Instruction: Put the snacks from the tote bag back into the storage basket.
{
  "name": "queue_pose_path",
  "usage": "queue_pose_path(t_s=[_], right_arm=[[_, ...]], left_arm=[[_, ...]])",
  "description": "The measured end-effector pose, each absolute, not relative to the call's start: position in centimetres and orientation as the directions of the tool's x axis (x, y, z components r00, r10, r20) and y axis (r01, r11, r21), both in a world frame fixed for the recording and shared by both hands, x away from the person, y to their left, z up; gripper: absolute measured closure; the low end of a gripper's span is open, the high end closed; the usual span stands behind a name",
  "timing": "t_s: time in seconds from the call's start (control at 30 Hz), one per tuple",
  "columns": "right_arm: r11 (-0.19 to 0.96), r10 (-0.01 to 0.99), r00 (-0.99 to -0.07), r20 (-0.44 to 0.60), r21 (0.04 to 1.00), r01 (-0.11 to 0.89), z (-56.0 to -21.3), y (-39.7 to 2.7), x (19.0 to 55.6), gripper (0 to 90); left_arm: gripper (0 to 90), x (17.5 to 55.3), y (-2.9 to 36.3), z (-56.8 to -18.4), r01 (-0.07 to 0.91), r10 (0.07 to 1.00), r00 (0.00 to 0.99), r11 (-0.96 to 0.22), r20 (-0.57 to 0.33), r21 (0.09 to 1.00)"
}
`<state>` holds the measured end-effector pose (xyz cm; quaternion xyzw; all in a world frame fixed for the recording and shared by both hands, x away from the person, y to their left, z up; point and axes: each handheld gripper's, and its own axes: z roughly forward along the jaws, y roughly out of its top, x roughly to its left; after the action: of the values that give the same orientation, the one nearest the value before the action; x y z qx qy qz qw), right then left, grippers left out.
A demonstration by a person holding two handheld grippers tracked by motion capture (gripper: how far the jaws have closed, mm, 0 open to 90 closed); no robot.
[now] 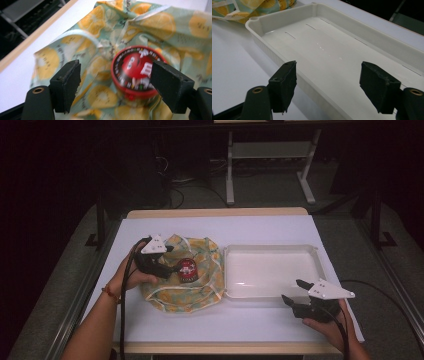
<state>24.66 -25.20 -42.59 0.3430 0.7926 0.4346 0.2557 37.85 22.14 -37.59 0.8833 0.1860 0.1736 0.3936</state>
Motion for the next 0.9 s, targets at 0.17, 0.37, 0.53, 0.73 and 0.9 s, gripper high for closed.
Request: queue_pose_path(t_s=[0.17,0.37,0.53,0.73,0.9], right_arm=[[0.382,0.768,-0.633,-0.103,0.866,0.323,-42.6,-25.3,24.6,29.1],[0.388,0.764,-0.636,-0.106,0.863,0.322,-42.6,-25.3,24.7,29.2],[0.391,0.763,-0.637,-0.108,0.862,0.322,-42.6,-25.3,24.7,29.2],[0.394,0.76,-0.64,-0.111,0.862,0.318,-42.6,-25.2,24.7,29.1],[0.397,0.757,-0.644,-0.111,0.861,0.318,-42.6,-25.2,24.6,29.0]], left_arm=[[22.8,38.4,21.3,-38.1,0.21,0.461,0.877,-0.625,0.138,0.752],[22.2,39.2,21.0,-38.3,0.244,0.48,0.872,-0.594,0.095,0.767],[20.8,39.0,20.8,-38.7,0.256,0.467,0.883,-0.575,0.055,0.777],[19.1,38.7,20.8,-38.5,0.264,0.468,0.882,-0.594,0.06,0.76],[18.1,38.6,21.3,-38.5,0.284,0.458,0.888,-0.601,0.031,0.747]])
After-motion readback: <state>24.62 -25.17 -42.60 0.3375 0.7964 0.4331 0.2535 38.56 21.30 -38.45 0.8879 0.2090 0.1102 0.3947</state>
